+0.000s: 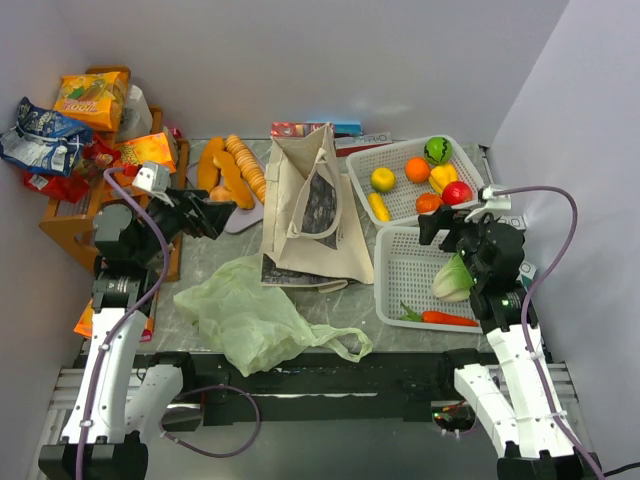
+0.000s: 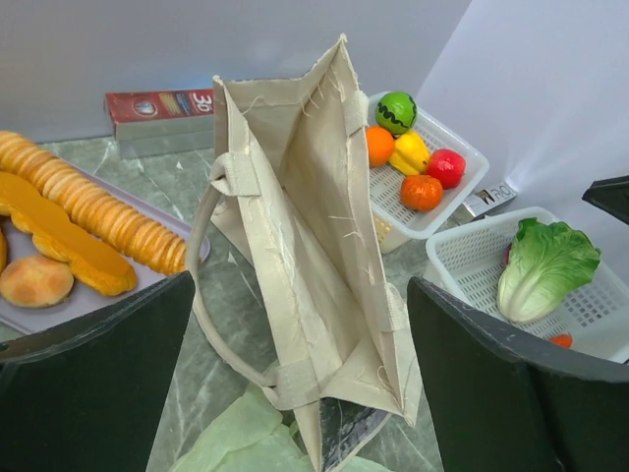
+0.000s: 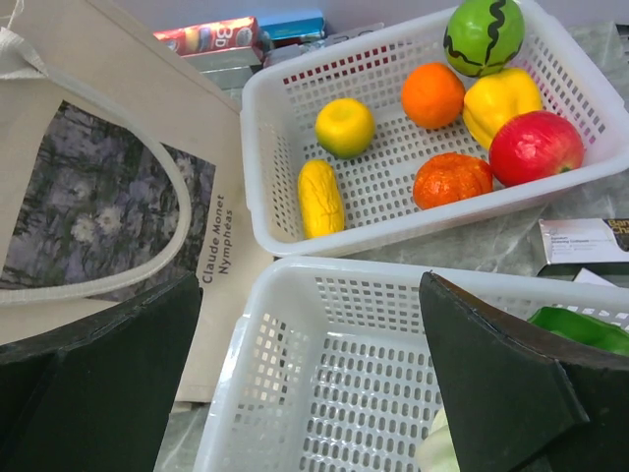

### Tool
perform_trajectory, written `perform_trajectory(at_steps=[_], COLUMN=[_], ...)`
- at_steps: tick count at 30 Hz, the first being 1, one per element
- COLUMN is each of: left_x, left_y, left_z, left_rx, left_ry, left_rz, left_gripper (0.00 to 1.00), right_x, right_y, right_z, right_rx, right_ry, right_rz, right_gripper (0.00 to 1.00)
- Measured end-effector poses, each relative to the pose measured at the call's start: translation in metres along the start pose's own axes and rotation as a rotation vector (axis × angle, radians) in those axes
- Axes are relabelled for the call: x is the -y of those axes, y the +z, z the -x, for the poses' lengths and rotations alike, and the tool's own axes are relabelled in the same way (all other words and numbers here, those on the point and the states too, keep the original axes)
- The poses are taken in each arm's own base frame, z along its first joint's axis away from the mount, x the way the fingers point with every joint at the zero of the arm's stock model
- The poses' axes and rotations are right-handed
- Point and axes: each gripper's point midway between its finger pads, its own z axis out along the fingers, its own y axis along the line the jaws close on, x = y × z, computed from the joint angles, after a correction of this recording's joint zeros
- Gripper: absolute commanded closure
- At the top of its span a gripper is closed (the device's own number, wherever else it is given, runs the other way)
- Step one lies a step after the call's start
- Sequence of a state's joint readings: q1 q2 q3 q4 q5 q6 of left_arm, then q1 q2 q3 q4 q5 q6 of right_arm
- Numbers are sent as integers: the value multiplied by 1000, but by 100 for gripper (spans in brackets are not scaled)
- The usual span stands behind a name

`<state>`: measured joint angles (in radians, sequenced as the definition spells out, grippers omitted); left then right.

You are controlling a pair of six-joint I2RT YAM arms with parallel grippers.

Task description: Place the mixed food into the grocery bags and tie them

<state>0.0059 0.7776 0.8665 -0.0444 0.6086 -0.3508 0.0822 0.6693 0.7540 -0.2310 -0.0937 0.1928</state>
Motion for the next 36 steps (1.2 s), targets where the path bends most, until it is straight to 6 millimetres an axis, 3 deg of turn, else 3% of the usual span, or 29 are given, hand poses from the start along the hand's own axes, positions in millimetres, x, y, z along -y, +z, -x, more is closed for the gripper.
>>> perform_trajectory(at_steps=[13,18,21,26,31,36], left_x=[-16,-23,-19,-2,-28,-48], left_y=[12,17,25,49,73,83], left_z=[-15,-24,-26,-42,-92,-132], left_rx=[-49,-81,-99,-170,-310,-413], left_ry=[-73,-98,-112,-161,-249,-333], left_rz=[41,52,41,-23,84,152], left_gripper=[4,4,4,3,1,1], right_x=[-2,-7,-28,-94,-136,-170], right_y=[-12,-15,-14,-9,3,26], right_z=[9,9,18,19,6,-1], right_rx=[48,35,26,-14,-95,-194], right_ry=[-23,-34,-18,-20,4,7], right_rz=[8,35,111,319,419,427], right_gripper=[1,8,9,9,9,8])
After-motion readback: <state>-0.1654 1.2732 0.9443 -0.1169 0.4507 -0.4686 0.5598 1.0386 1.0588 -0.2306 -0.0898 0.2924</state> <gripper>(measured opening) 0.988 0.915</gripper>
